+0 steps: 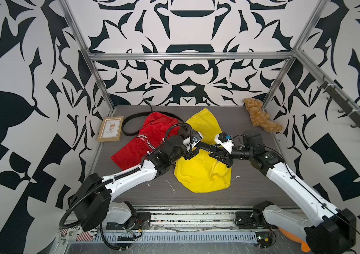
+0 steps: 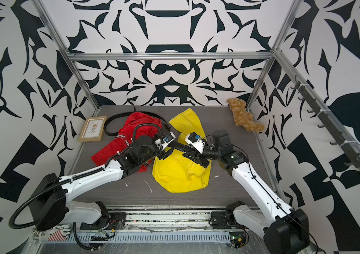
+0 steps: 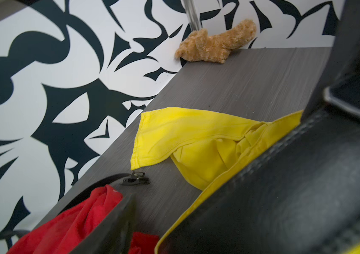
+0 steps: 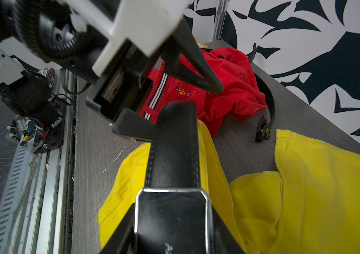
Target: Remove the belt from the trousers
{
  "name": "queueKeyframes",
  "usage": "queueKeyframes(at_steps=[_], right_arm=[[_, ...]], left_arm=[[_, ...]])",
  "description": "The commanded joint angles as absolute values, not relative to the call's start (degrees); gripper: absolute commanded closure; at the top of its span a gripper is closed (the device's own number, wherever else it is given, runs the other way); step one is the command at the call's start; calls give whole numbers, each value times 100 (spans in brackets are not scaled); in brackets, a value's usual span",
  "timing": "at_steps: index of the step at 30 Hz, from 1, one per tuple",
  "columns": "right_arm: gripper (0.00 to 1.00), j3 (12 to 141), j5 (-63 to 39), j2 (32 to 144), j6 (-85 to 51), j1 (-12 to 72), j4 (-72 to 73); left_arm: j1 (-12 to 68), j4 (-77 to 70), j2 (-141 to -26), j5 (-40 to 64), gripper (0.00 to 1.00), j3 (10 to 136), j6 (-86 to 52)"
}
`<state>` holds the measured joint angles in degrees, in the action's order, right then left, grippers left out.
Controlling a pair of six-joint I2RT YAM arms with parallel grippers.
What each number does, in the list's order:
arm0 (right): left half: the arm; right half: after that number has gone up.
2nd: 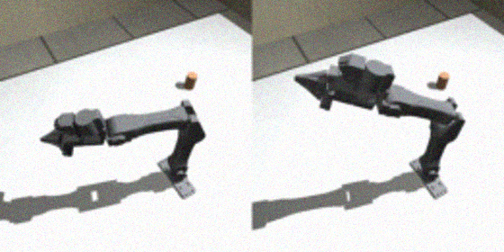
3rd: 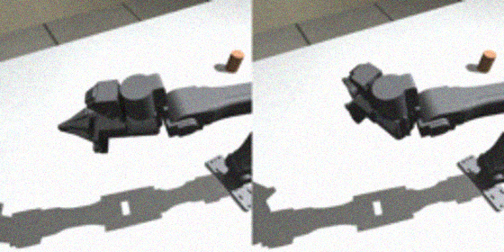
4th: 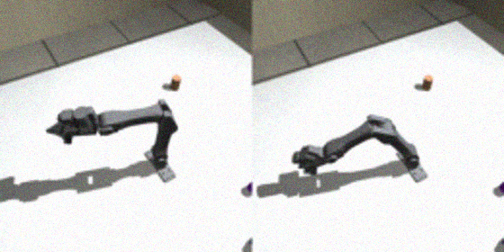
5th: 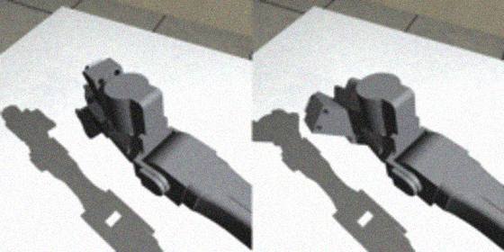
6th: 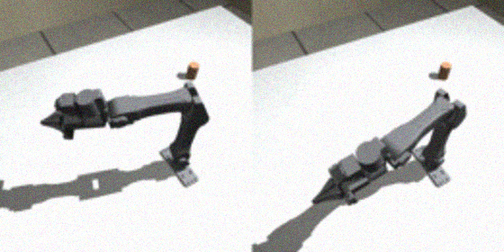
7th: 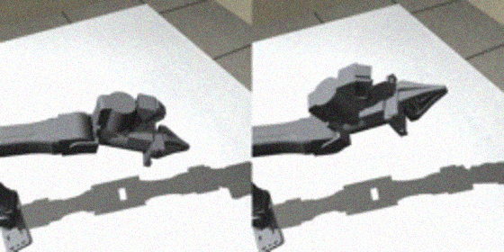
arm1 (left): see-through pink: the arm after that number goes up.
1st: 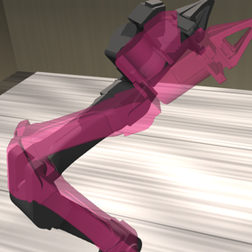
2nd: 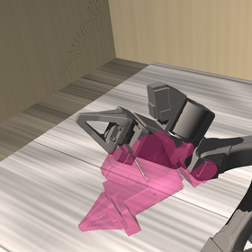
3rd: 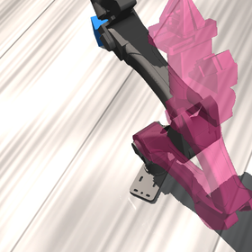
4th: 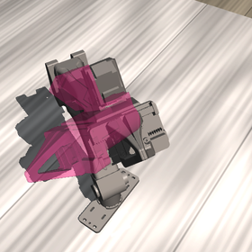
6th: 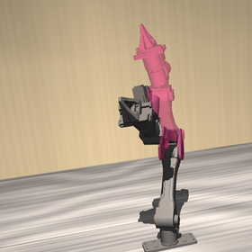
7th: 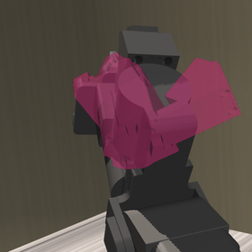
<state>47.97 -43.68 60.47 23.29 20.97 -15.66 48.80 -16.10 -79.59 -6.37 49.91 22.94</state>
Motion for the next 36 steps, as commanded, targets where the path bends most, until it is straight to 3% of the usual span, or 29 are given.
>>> queueKeyframes(at_steps=[1, 3, 6, 11, 19, 25, 27, 30, 32, 34, 36], right_arm=[[100, 5089, -4691, 6029, 2252, 2109, -1477], [100, 5081, -4698, 6044, 2237, 2109, -1468], [100, 5070, -4655, 6024, 2217, 2109, -1442], [100, 4995, -4536, 5892, 2186, 2085, -1448], [100, 4753, -4458, 5601, 1965, 1878, -1325], [100, 4955, -4399, 5869, 2162, 1880, -1718], [100, 5031, -4231, 5963, 2136, 1880, -1775], [100, 5198, -4005, 6256, 2058, 1883, -1798], [63, 5178, -3804, 6274, 2013, 1937, -1616], [50, 5029, -3271, 6101, 2076, 2186, -1338], [46, 4874, -2695, 5910, 2260, 2496, -1189]], left_arm=[[4926, -1916, -8248, -99, 33, 5386, 2672], [4931, -1907, -8385, 2, 48, 5519, 2661], [4931, -1834, -8597, -173, 99, 5691, 2602], [4791, -1876, -8594, -831, 100, 5522, 2295], [3640, -1444, -7653, -1340, 100, 4888, 967], [3537, -914, -7355, -1676, 100, 4816, 775], [3556, -870, -7115, -1371, 100, 4781, 749], [4003, -575, -7212, -1240, 100, 4991, 937], [4239, -157, -7503, -1316, 100, 5244, 978], [4378, 27, -7589, -1335, 100, 5311, 874], [4429, 169, -7554, -1352, 100, 5324, 720]])
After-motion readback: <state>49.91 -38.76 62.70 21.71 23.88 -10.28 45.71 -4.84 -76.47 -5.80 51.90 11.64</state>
